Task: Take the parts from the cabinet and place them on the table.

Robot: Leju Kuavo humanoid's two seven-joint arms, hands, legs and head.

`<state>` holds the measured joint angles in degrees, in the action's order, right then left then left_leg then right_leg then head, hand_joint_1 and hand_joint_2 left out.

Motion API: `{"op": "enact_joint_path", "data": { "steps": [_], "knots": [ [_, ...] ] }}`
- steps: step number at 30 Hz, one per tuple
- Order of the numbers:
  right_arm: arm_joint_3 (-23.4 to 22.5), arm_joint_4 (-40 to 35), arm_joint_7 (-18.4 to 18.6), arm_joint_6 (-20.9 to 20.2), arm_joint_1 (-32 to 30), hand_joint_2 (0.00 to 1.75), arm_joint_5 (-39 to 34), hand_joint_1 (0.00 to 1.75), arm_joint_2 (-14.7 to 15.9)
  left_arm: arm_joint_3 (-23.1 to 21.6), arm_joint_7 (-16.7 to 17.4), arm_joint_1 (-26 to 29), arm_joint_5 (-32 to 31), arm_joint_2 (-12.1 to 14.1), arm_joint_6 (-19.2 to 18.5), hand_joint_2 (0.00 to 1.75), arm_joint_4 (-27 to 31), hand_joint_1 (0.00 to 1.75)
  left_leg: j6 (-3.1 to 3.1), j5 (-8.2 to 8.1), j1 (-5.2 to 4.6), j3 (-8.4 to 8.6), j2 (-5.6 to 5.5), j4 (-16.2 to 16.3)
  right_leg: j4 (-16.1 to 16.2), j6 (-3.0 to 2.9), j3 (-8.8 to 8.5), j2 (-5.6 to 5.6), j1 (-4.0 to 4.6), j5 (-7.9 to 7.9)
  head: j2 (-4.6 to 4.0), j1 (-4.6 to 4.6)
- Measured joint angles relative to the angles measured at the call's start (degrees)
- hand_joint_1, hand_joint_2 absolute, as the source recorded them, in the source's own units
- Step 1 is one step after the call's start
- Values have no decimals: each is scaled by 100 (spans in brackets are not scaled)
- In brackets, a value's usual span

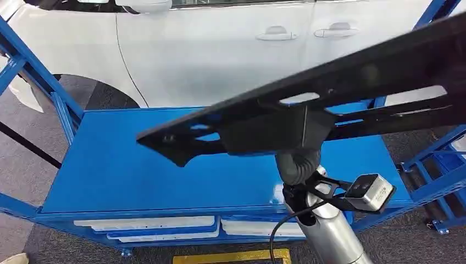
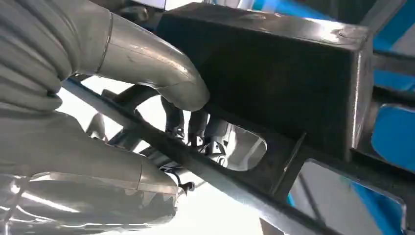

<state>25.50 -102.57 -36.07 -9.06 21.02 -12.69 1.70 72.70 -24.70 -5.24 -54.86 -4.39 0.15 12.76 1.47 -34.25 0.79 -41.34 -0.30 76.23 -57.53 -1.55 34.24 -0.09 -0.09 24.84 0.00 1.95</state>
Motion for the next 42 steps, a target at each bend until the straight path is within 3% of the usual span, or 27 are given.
{"op": "enact_joint_path", "data": {
  "steps": [1,3,4,5,8,9,10,11,13,14,15,16,19,20,23,24,25,26,28,30,32,34,35,36,39,40,42],
  "knots": [
    [76,-96,9,-153,-21,175,-42,175,26,2,-22,0,-4,0,-13,175,0,0,-18,193,-1,135,0,-294,-17,-1,0,5,7,4,0,0],
    [203,-258,15,-296,-27,175,-90,175,57,2,-55,-12,-31,0,-15,175,0,0,-75,716,-4,659,0,-1355,-42,9,-4,20,21,19,0,0],
    [263,-338,29,-331,-23,175,-136,175,70,0,-50,-19,-57,4,-13,175,0,0,-118,788,-15,833,3,-1756,-55,23,2,21,22,27,0,0],
    [332,-409,59,-322,3,175,-229,175,111,0,-16,-32,-57,13,-9,175,0,0,-131,798,-44,867,1,-1796,-92,50,28,26,69,27,0,0],
    [505,-488,75,-259,127,175,-448,175,282,2,74,-33,-57,26,-9,175,0,0,-194,842,-68,827,-9,-1779,-60,137,40,26,34,-28,0,0],
    [529,-503,72,-244,152,175,-481,175,328,2,81,-35,-57,22,-9,175,0,0,-252,899,-14,819,-3,-1854,-71,178,50,27,66,-27,0,0],
    [553,-516,66,-244,168,175,-516,175,369,2,94,-47,-57,22,-5,175,0,0,-283,942,-8,814,7,-1874,-158,209,84,36,34,119,0,-2],
    [593,-527,46,-259,203,175,-566,175,428,2,111,-57,-57,26,22,175,0,0,-329,976,-6,774,13,-1879,-458,234,187,30,25,417,0,-2],
    [639,-525,20,-300,241,175,-700,175,497,2,153,-67,-52,26,68,175,0,0,-341,1036,-14,691,15,-1876,-1328,283,490,29,-17,949,0,-2],
    [676,-525,22,-331,265,175,-801,175,527,2,155,-65,-50,26,98,175,0,0,-337,1069,-15,640,15,-1871,-1690,303,604,29,-29,1109,0,-2],
    [734,-525,41,-329,302,175,-898,175,549,4,155,-64,-50,26,118,175,0,0,-327,1105,-14,589,16,-1864,-1824,319,606,27,-44,1123,0,-2],
    [782,-525,82,-284,349,175,-959,175,564,4,155,-64,-50,26,133,175,0,0,-314,1138,-14,540,16,-1858,-1664,327,460,24,-64,1005,0,-2],
    [914,-541,136,-40,443,175,-1004,175,593,2,140,-69,-59,24,140,175,0,0,-265,1230,-11,429,8,-1825,-164,290,-549,14,-79,497,0,-2],
    [954,-560,127,67,439,175,-980,175,614,4,131,-68,-63,24,140,175,0,0,-226,1264,-27,405,-6,-1818,67,274,-661,18,-39,578,0,0],
    [1052,-593,13,259,363,175,-803,175,713,2,118,-60,-107,24,136,175,-2,0,-107,1388,3,415,-7,-1877,38,196,-570,34,7,452,0,0],
    [1074,-599,-11,288,323,175,-759,175,733,2,118,-46,-114,24,133,175,-2,0,-51,1442,-29,405,-18,-1908,87,132,-543,25,-18,383,0,-2],
    [1098,-604,-33,296,305,175,-744,175,748,2,118,-48,-120,39,133,175,-2,0,-46,1340,12,357,-11,-1845,121,87,-509,-13,-53,302,0,0],
    [1131,-608,-37,301,287,175,-722,175,759,2,118,-47,-120,39,131,175,-2,0,-33,1025,4,268,-3,-1636,135,27,-436,2,-55,243,0,0],
    [1174,-619,-46,305,247,175,-717,175,776,0,116,-49,-120,35,122,175,-7,0,9,344,23,35,-2,-774,125,-3,-300,-4,-36,135,0,0],
    [1198,-619,-44,305,224,175,-713,175,800,0,111,-50,-120,37,120,175,-7,0,37,128,24,-68,-2,-90,100,-1,-152,-11,-13,37,0,0],
    [1214,-619,-44,345,223,175,-724,175,816,0,70,-53,-120,42,107,175,-7,0,24,441,23,247,-2,-318,43,17,7,-12,-7,-40,0,0],
    [1218,-626,-15,434,229,175,-735,175,822,-7,35,-72,-120,44,96,175,-7,0,-25,683,23,954,-2,-1277,-23,51,130,-10,-6,-103,0,0],
    [1218,-641,13,467,231,175,-739,175,822,-9,22,-99,-118,46,90,175,-7,0,-58,488,3,1252,-4,-1763,-58,80,178,-13,8,-126,0,0],
    [1220,-654,24,502,235,175,-744,175,826,-9,15,-112,-107,46,92,175,-7,0,-88,475,-26,1344,-17,-1909,-72,115,193,-16,12,-161,0,-2],
    [1220,-637,59,511,233,175,-759,175,833,0,46,-102,-6,44,111,175,-7,0,-182,575,-51,1247,-12,-1910,-27,225,197,-10,-4,-299,0,0],
    [1218,-617,50,510,236,175,-759,175,842,4,79,-105,18,37,127,175,-7,0,-235,665,12,1203,20,-1958,-49,266,235,4,-5,-257,0,0],
    [1218,-576,20,508,262,175,-761,175,850,24,198,-120,91,33,142,175,-7,0,-318,794,7,1072,37,-1959,-504,290,457,12,-26,342,0,0]
  ]
}}
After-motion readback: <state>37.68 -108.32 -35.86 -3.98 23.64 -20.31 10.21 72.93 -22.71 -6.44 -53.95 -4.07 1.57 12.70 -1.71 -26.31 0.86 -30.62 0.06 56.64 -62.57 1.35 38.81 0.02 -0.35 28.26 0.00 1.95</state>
